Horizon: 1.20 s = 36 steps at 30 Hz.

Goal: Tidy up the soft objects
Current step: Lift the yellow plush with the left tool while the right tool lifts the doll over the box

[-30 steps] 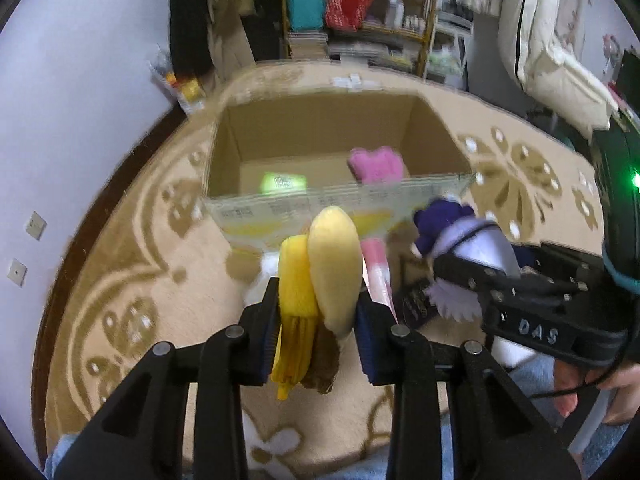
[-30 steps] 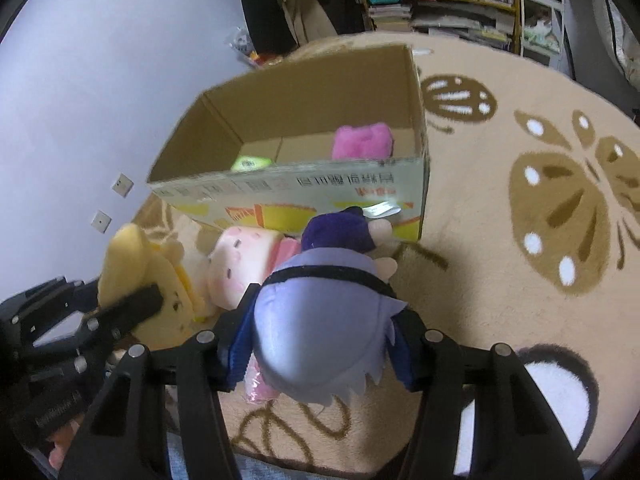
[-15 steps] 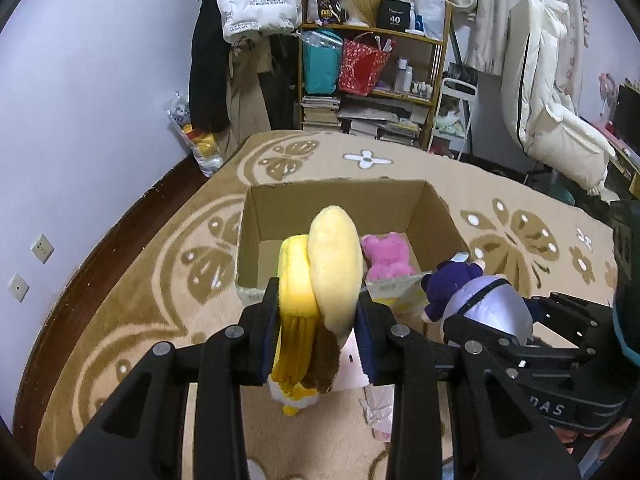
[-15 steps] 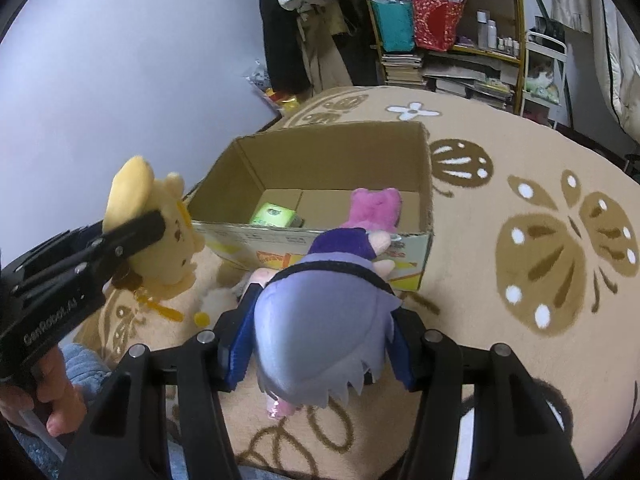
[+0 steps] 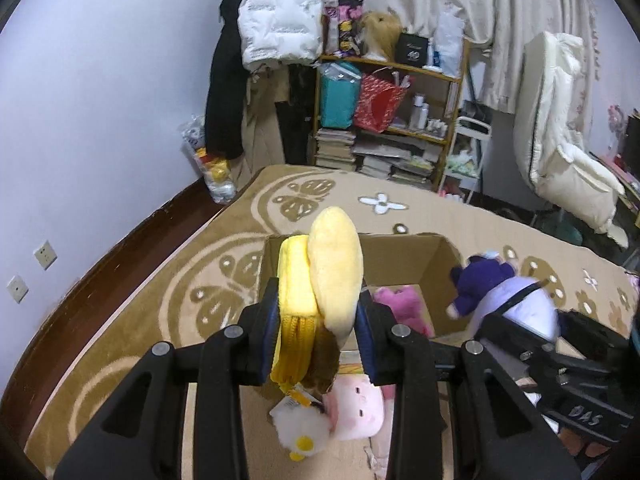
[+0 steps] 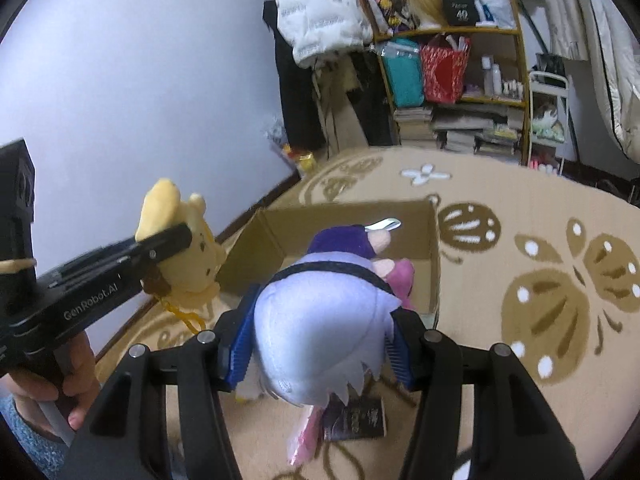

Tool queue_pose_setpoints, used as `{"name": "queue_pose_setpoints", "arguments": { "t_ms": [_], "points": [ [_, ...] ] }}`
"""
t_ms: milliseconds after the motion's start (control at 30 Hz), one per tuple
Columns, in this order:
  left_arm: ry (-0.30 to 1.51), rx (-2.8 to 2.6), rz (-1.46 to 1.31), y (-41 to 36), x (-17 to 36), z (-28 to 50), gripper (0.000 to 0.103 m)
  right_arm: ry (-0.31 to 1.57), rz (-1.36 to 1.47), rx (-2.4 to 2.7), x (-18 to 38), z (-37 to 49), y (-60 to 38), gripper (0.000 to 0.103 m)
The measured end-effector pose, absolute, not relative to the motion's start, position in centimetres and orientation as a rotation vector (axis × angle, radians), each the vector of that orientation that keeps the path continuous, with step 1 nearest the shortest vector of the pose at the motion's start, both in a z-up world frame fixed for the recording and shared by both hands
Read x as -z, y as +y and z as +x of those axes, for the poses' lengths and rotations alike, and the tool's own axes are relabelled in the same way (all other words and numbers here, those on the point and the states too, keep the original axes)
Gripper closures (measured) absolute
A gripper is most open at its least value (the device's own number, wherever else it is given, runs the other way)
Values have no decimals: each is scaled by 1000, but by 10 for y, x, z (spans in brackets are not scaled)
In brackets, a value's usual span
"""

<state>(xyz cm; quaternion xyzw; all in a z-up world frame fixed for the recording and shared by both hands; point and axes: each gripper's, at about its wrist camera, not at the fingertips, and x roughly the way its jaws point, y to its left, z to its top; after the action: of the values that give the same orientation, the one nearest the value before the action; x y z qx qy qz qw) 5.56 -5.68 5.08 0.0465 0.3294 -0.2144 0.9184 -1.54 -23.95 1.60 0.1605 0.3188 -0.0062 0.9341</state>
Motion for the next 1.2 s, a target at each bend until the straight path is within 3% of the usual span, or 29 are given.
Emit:
{"name": "queue_pose_setpoints", "arguments": {
  "t_ms": [1200],
  "points": [
    [721,427,132,-82,-21,108,70,687,312,40,16,36,-259,43]
  ]
}}
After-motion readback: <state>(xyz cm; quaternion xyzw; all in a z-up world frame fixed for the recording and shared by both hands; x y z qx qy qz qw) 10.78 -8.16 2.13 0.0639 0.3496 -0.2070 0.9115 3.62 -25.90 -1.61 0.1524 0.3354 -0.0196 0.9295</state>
